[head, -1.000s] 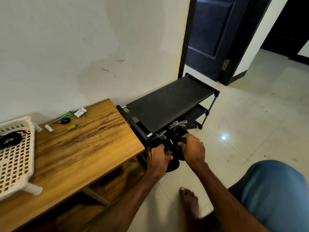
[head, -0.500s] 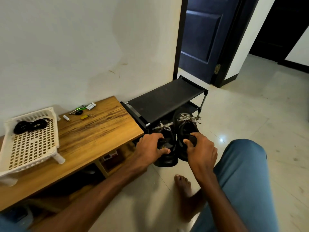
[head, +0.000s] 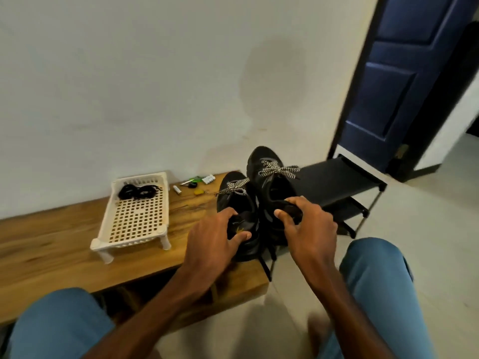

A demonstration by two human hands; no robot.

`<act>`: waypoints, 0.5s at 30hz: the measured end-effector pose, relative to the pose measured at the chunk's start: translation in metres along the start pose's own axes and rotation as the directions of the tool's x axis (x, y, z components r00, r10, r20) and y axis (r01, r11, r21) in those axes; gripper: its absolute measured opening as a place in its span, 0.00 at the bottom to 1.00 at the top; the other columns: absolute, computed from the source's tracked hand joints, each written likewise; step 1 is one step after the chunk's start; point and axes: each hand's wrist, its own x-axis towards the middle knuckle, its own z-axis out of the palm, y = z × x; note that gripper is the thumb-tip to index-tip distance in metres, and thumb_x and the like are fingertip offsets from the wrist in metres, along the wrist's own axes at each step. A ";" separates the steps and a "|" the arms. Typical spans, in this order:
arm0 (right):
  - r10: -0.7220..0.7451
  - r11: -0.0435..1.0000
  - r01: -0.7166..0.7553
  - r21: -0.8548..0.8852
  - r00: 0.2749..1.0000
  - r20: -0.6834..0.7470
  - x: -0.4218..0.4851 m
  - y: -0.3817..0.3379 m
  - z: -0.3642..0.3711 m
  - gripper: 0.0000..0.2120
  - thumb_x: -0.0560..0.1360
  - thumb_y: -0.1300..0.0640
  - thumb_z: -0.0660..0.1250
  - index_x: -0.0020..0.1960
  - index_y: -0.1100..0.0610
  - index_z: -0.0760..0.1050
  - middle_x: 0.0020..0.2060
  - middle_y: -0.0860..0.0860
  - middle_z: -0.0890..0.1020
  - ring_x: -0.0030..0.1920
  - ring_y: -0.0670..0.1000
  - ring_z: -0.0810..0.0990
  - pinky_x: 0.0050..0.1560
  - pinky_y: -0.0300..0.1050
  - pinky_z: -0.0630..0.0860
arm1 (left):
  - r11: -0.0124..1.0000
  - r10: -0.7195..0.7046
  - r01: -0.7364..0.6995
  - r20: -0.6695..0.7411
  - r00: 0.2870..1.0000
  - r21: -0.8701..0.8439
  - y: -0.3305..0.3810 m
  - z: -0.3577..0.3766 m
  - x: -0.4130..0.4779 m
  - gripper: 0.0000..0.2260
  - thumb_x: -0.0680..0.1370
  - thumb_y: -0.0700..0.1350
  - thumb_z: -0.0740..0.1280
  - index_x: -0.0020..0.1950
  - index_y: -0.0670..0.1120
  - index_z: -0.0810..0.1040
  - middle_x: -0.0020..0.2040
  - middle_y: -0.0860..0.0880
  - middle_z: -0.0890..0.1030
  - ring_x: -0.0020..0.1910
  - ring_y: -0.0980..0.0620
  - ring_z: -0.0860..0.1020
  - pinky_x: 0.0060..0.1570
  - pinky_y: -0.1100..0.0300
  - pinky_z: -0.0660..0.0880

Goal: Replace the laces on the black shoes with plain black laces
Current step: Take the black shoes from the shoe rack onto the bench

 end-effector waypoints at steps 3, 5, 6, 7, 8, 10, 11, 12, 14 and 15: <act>-0.044 0.999 0.044 0.003 0.992 0.119 0.016 -0.016 0.036 0.15 0.77 0.48 0.73 0.63 0.48 0.80 0.51 0.45 0.85 0.38 0.36 0.75 0.40 0.28 0.68 | 0.995 -0.080 0.081 -0.016 0.997 0.050 -0.038 -0.003 0.007 0.23 0.74 0.63 0.73 0.66 0.56 0.77 0.52 0.55 0.84 0.49 0.55 0.82 0.43 0.62 0.74; -0.064 0.998 0.068 -0.017 0.982 0.176 0.028 -0.016 0.060 0.15 0.78 0.47 0.73 0.63 0.49 0.80 0.50 0.46 0.85 0.42 0.38 0.76 0.38 0.24 0.67 | 0.987 -0.130 0.131 -0.018 0.991 0.095 -0.061 0.001 0.014 0.23 0.74 0.64 0.72 0.66 0.57 0.77 0.50 0.54 0.85 0.48 0.54 0.83 0.41 0.63 0.71; -0.065 0.997 0.072 -0.027 0.976 0.206 0.032 -0.014 0.069 0.15 0.78 0.48 0.73 0.63 0.49 0.80 0.50 0.46 0.86 0.42 0.39 0.76 0.38 0.24 0.67 | 0.981 -0.147 0.147 -0.015 0.989 0.124 -0.070 0.004 0.016 0.23 0.74 0.64 0.71 0.66 0.57 0.77 0.50 0.54 0.85 0.48 0.54 0.83 0.41 0.63 0.71; -0.067 0.997 0.076 -0.030 0.969 0.237 0.038 -0.011 0.080 0.15 0.78 0.48 0.72 0.63 0.49 0.80 0.49 0.46 0.85 0.42 0.39 0.77 0.39 0.25 0.69 | 0.975 -0.159 0.159 -0.012 0.987 0.153 -0.080 0.011 0.021 0.23 0.75 0.65 0.71 0.66 0.58 0.76 0.50 0.54 0.85 0.49 0.54 0.83 0.41 0.62 0.71; -0.071 0.996 0.081 -0.026 0.961 0.267 0.043 -0.007 0.090 0.15 0.78 0.48 0.72 0.63 0.49 0.80 0.48 0.45 0.85 0.43 0.40 0.77 0.40 0.26 0.70 | 0.970 -0.172 0.170 -0.007 0.985 0.175 -0.088 0.017 0.025 0.24 0.75 0.66 0.70 0.67 0.58 0.75 0.50 0.55 0.85 0.49 0.55 0.83 0.42 0.63 0.70; -0.084 0.996 0.090 -0.001 0.939 0.334 0.053 0.001 0.105 0.14 0.77 0.49 0.73 0.61 0.49 0.81 0.46 0.43 0.82 0.44 0.40 0.79 0.40 0.27 0.72 | 0.959 -0.196 0.188 0.018 0.980 0.210 -0.098 0.030 0.036 0.24 0.75 0.67 0.68 0.69 0.60 0.72 0.49 0.56 0.84 0.49 0.56 0.82 0.42 0.63 0.70; -0.097 0.995 0.102 0.006 0.924 0.369 0.056 0.003 0.109 0.13 0.76 0.49 0.74 0.60 0.49 0.81 0.46 0.42 0.82 0.45 0.41 0.80 0.41 0.29 0.75 | 0.954 -0.199 0.186 0.034 0.979 0.234 -0.100 0.034 0.041 0.25 0.76 0.68 0.66 0.70 0.62 0.69 0.48 0.56 0.84 0.49 0.56 0.81 0.43 0.63 0.72; -0.110 0.993 0.121 0.001 0.906 0.409 0.061 0.006 0.115 0.12 0.76 0.48 0.74 0.58 0.47 0.82 0.47 0.41 0.82 0.47 0.42 0.82 0.44 0.32 0.78 | 0.950 -0.200 0.181 0.052 0.978 0.256 -0.103 0.039 0.046 0.25 0.76 0.69 0.65 0.71 0.62 0.67 0.48 0.56 0.83 0.50 0.56 0.81 0.44 0.62 0.73; -0.120 0.984 0.169 -0.050 0.852 0.509 0.070 0.010 0.124 0.10 0.75 0.45 0.74 0.56 0.45 0.81 0.47 0.40 0.82 0.47 0.41 0.81 0.46 0.33 0.79 | 0.942 -0.212 0.174 0.104 0.972 0.288 -0.105 0.045 0.055 0.26 0.76 0.71 0.61 0.71 0.63 0.65 0.48 0.56 0.82 0.50 0.55 0.80 0.43 0.61 0.72; -0.117 0.977 0.195 -0.081 0.817 0.564 0.075 0.011 0.126 0.11 0.75 0.43 0.74 0.55 0.44 0.81 0.44 0.39 0.81 0.45 0.39 0.80 0.44 0.32 0.78 | 0.939 -0.209 0.158 0.144 0.967 0.306 -0.106 0.046 0.058 0.26 0.76 0.72 0.60 0.70 0.63 0.64 0.49 0.56 0.82 0.50 0.55 0.79 0.43 0.62 0.72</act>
